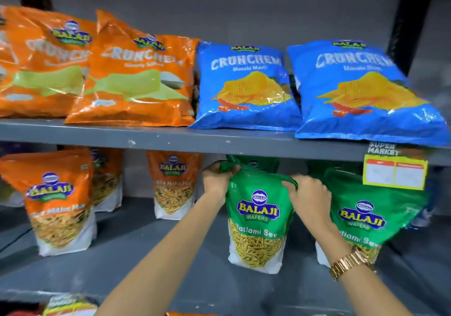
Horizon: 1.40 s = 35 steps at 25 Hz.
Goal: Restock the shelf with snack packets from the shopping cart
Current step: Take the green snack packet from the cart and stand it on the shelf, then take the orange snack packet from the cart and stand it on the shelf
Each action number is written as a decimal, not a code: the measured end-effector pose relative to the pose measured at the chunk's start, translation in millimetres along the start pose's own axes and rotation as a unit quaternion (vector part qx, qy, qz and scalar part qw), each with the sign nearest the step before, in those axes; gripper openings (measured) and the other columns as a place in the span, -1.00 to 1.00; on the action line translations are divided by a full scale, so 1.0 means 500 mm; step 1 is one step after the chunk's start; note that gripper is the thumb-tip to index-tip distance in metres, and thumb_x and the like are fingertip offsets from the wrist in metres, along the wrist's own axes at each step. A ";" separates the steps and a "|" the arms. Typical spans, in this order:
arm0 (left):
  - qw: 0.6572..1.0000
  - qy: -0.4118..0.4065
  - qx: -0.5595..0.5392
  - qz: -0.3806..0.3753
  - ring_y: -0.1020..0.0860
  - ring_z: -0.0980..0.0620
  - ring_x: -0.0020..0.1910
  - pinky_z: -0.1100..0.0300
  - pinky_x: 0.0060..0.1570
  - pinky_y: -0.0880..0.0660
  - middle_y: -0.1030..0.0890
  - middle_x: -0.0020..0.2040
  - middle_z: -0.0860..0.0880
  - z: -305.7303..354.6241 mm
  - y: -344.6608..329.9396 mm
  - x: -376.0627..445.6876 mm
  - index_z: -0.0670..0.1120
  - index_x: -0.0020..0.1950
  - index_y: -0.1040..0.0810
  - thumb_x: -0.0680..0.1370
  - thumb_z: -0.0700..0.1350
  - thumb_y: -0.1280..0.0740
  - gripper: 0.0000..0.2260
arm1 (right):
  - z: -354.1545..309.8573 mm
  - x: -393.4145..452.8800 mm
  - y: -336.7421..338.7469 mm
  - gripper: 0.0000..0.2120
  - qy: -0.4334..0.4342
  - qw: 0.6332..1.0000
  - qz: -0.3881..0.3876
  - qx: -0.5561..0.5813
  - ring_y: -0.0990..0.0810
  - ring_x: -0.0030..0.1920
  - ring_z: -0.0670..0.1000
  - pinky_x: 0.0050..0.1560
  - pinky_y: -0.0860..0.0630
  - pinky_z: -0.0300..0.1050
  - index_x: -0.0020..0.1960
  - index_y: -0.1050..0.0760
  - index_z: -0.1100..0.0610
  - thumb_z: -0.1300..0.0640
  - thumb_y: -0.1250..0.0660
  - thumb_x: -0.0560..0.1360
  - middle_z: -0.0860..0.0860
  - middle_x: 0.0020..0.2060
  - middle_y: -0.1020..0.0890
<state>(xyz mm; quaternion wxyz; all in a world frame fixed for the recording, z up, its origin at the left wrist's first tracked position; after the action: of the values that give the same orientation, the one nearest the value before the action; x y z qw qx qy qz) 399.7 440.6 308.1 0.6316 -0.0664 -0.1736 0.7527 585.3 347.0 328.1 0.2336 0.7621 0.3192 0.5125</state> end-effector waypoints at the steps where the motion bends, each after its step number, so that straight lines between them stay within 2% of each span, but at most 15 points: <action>1: 1.000 0.007 0.007 -0.009 -0.53 0.10 -0.39 0.29 -0.35 -0.52 -0.63 -0.47 0.10 -0.011 -0.013 0.005 -0.06 -0.40 -0.51 0.32 -0.38 -0.47 -0.73 | 0.015 0.002 -0.007 -0.80 -0.015 1.000 -0.006 -0.003 -0.60 -0.12 0.34 -0.17 -0.51 0.07 0.01 -0.59 0.13 0.04 -0.34 0.48 0.29 -0.15 -0.67; 4: 0.999 0.008 0.036 -0.035 -0.58 -0.03 -0.25 0.17 -0.17 -0.54 -0.64 -0.19 -0.08 -0.034 -0.046 0.015 -0.05 -0.36 -0.55 0.32 -0.32 -0.49 -0.79 | 0.052 0.008 -0.022 -0.77 -0.063 0.998 -0.009 0.001 -0.59 -0.08 0.35 -0.14 -0.49 0.07 0.06 -0.57 0.13 0.04 -0.34 0.48 0.32 -0.12 -0.65; 6: 0.997 -0.003 0.065 -0.031 -0.58 -0.05 -0.16 0.15 -0.08 -0.53 -0.64 -0.15 -0.08 -0.039 -0.054 0.022 -0.02 -0.33 -0.56 0.31 -0.23 -0.52 -0.82 | 0.061 0.013 -0.027 -0.73 -0.078 0.997 -0.011 0.006 -0.58 -0.08 0.35 -0.14 -0.49 0.07 0.09 -0.55 0.17 0.03 -0.34 0.48 0.34 -0.13 -0.63; 8: 0.996 -0.016 0.081 -0.026 -0.58 -0.02 -0.17 0.27 -0.16 -0.52 -0.64 -0.15 -0.06 -0.041 -0.051 0.025 -0.05 -0.26 -0.59 0.31 -0.19 -0.53 -0.86 | 0.055 0.013 -0.028 -0.72 -0.080 0.997 -0.004 -0.003 -0.58 -0.10 0.36 -0.16 -0.49 0.08 0.08 -0.52 0.22 0.05 -0.35 0.48 0.36 -0.16 -0.62; 9: 0.996 -0.022 0.078 -0.026 -0.58 0.00 -0.19 0.37 -0.26 -0.51 -0.64 -0.15 -0.07 -0.040 -0.045 0.022 -0.09 -0.20 -0.60 0.30 -0.20 -0.53 -0.84 | 0.048 0.010 -0.026 -0.71 -0.071 0.997 0.010 -0.011 -0.58 -0.10 0.36 -0.14 -0.50 0.09 0.09 -0.51 0.25 0.08 -0.36 0.47 0.37 -0.17 -0.62; 11: 0.997 -0.025 0.068 -0.019 -0.57 0.03 -0.25 0.49 -0.37 -0.50 -0.63 -0.15 -0.10 -0.038 -0.024 0.015 -0.17 -0.11 -0.60 0.31 -0.25 -0.52 -0.79 | 0.031 0.002 -0.020 -0.65 -0.030 0.998 0.052 -0.035 -0.57 -0.03 0.36 0.10 -0.46 0.19 0.15 -0.47 0.29 0.20 -0.41 0.42 0.38 -0.12 -0.62; 13: 0.998 -0.015 0.058 -0.002 -0.57 0.00 -0.21 0.37 -0.21 -0.54 -0.62 -0.12 -0.13 -0.034 0.009 0.005 -0.20 -0.08 -0.58 0.33 -0.30 -0.49 -0.79 | 0.007 -0.011 -0.011 -0.55 0.035 0.993 0.097 -0.061 -0.54 0.07 0.35 0.30 -0.27 0.24 0.19 -0.45 0.32 0.34 -0.45 0.33 0.37 0.01 -0.60; 15: 0.997 -0.001 0.070 0.015 -0.56 -0.03 -0.16 0.18 -0.03 -0.52 -0.63 -0.13 -0.14 -0.030 0.050 -0.011 -0.22 -0.04 -0.58 0.35 -0.32 -0.47 -0.79 | -0.021 -0.031 -0.005 -0.56 0.098 0.983 0.141 -0.062 -0.56 0.06 0.34 0.25 -0.31 0.28 0.11 -0.48 0.36 0.45 -0.45 0.25 0.34 0.01 -0.60; 17: 0.996 0.005 0.078 0.041 -0.56 -0.01 -0.18 0.17 0.02 -0.49 -0.62 -0.25 -0.08 -0.023 0.103 -0.036 -0.22 -0.05 -0.57 0.37 -0.32 -0.45 -0.82 | -0.051 -0.060 -0.005 -0.62 0.130 0.981 0.139 -0.026 -0.59 -0.01 0.33 0.13 -0.45 0.28 0.04 -0.51 0.36 0.48 -0.44 0.24 0.31 -0.03 -0.62; 22: 0.982 -0.003 0.141 0.127 -0.58 0.04 -0.28 0.23 -0.16 -0.54 -0.61 -0.31 -0.02 -0.005 0.303 -0.124 -0.17 -0.11 -0.58 0.40 -0.36 -0.41 -0.86 | -0.131 -0.150 -0.049 -0.71 0.129 0.989 -0.012 0.077 -0.51 0.15 0.27 0.14 -0.45 0.12 0.13 -0.49 0.32 0.37 -0.34 0.41 0.24 0.15 -0.57; 26: 0.966 -0.016 0.169 0.196 -0.51 0.24 -0.53 0.45 -0.51 -0.43 -0.57 -0.55 0.14 0.014 0.495 -0.224 -0.20 -0.09 -0.55 0.41 -0.34 -0.41 -0.87 | -0.236 -0.246 -0.098 -0.72 0.182 0.972 -0.093 0.117 -0.48 0.15 0.24 0.12 -0.42 0.07 0.15 -0.46 0.27 0.30 -0.31 0.45 0.20 0.17 -0.54; 28: 0.951 -0.019 0.187 0.246 -0.51 0.20 -0.55 0.47 -0.59 -0.40 -0.55 -0.56 0.10 0.025 0.608 -0.282 -0.20 -0.12 -0.54 0.41 -0.35 -0.41 -0.89 | -0.301 -0.305 -0.128 -0.74 0.204 0.960 -0.135 0.133 -0.46 0.17 0.22 0.09 -0.42 0.05 0.16 -0.46 0.24 0.27 -0.29 0.47 0.17 0.20 -0.53; 30: 0.935 0.003 0.212 0.283 -0.52 0.09 -0.47 0.36 -0.58 -0.45 -0.55 -0.42 -0.04 0.028 0.723 -0.339 -0.22 -0.11 -0.56 0.41 -0.35 -0.41 -0.89 | -0.371 -0.367 -0.160 -0.71 0.233 0.945 -0.173 0.148 -0.45 0.20 0.19 0.08 -0.44 0.03 0.21 -0.43 0.21 0.25 -0.27 0.50 0.13 0.25 -0.50; 32: 0.916 0.021 0.242 0.320 -0.53 0.10 -0.46 0.33 -0.51 -0.48 -0.55 -0.36 -0.05 0.029 0.839 -0.391 -0.22 -0.14 -0.57 0.39 -0.36 -0.43 -0.89 | -0.451 -0.431 -0.195 -0.70 0.268 0.923 -0.218 0.170 -0.44 0.22 0.18 0.08 -0.45 0.05 0.24 -0.41 0.21 0.25 -0.24 0.51 0.12 0.28 -0.46; 35: 0.880 0.057 0.306 0.358 -0.52 0.01 -0.35 0.26 -0.37 -0.47 -0.56 -0.46 0.02 0.024 0.994 -0.456 -0.24 -0.24 -0.60 0.33 -0.43 -0.43 -0.88 | -0.568 -0.527 -0.255 -0.71 0.322 0.888 -0.274 0.181 -0.46 0.20 0.19 0.09 -0.45 0.07 0.22 -0.41 0.20 0.29 -0.21 0.50 0.13 0.27 -0.46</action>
<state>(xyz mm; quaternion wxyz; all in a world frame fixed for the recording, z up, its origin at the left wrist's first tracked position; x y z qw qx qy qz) -21.0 146.0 120.5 0.3170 0.0291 0.1372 0.9380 218.1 251.5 178.0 0.1069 0.4669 0.6604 0.5784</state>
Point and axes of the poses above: each hand's wrist, its own x-axis towards the middle knuckle, its own y-axis out of the back of the hand, z = x × y, the point moved 4 cm from there along x, towards the middle knuckle
